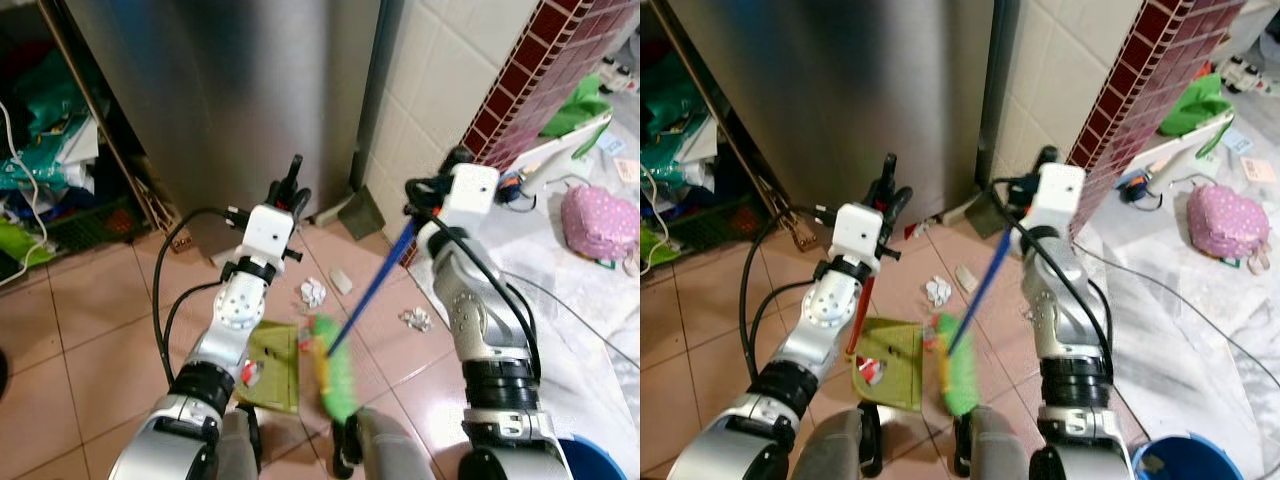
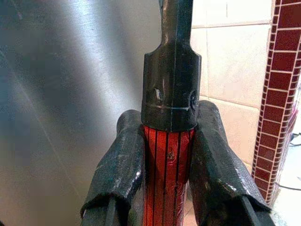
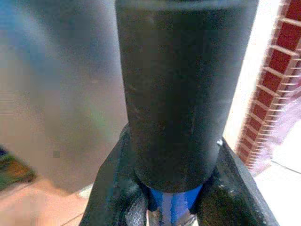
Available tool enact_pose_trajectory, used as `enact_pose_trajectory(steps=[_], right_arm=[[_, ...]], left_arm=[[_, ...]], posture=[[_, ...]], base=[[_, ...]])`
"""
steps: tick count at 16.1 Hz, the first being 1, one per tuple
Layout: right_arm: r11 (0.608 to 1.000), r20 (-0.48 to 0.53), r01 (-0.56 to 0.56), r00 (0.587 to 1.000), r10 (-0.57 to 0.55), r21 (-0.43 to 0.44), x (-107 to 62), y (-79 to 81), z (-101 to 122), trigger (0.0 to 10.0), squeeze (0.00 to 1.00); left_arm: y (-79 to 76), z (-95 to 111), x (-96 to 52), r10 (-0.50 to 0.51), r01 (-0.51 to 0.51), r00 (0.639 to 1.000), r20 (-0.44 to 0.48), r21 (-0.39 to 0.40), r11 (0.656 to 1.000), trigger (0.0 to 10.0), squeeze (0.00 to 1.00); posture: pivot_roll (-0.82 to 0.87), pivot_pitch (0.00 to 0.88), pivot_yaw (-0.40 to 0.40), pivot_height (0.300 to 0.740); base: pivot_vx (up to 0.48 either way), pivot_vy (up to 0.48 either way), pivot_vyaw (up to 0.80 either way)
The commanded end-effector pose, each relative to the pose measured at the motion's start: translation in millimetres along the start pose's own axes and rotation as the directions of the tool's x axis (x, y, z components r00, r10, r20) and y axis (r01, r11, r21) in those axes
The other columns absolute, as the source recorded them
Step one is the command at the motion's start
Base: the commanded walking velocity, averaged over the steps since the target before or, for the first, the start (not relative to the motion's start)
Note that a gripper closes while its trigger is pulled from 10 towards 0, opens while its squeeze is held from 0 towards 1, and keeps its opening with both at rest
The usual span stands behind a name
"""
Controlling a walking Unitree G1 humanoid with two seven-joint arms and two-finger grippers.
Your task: Sweep floor
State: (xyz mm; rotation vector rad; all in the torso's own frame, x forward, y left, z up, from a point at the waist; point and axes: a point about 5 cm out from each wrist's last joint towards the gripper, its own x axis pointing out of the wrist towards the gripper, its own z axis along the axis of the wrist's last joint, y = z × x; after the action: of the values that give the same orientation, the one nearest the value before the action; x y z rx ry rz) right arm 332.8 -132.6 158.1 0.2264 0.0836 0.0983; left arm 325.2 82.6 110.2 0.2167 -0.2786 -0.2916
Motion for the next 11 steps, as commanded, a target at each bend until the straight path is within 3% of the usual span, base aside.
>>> enact_pose_trajectory(steps=[1,4,5,9,11], right_arm=[[0.996,-0.017,-0.057,0.998,0.058,0.073,-1.3,6.3,-2,10.0,0.0],[0.963,0.004,-0.149,0.988,0.152,0.226,3.1,13.7,13,10.0,0.0],[0.957,0.017,-0.175,0.984,0.176,0.233,3.8,15.7,17,10.0,0.0],[0.968,0.097,-0.188,0.98,0.174,0.164,8.9,10.0,41,10.0,0.0],[0.985,0.199,-0.152,0.971,0.133,0.082,12.0,0.1,69,10.0,0.0]], left_arm=[[-7.0,-7,-3.2,-0.019,0.018,0.999,-0.034,-0.019,1.0,10.0,0.0],[-7.2,-9,-1.8,-0.019,0.018,0.999,-0.027,-0.018,1.0,10.0,0.0],[-7.1,-9,-1.6,-0.019,0.019,0.999,-0.027,-0.017,1.0,10.0,0.0],[-5.9,-7,0.5,-0.012,0.012,1.0,-0.01,-0.01,1.0,10.0,0.0],[-4.7,5,4.6,-0.001,0.002,0.999,0.043,-0.012,1.0,10.0,0.0]], posture=[[-0.11,0.196,-0.024,0.74],[-0.11,0.185,-0.023,0.74],[-0.11,0.184,-0.023,0.74],[-0.11,0.174,-0.021,0.74],[-0.11,0.171,-0.016,0.74]], base=[[0.0,0.0,0.0],[0.0,0.0,0.0],[0.0,0.0,0.0],[0.0,0.0,0.0],[0.0,0.0,0.0]])
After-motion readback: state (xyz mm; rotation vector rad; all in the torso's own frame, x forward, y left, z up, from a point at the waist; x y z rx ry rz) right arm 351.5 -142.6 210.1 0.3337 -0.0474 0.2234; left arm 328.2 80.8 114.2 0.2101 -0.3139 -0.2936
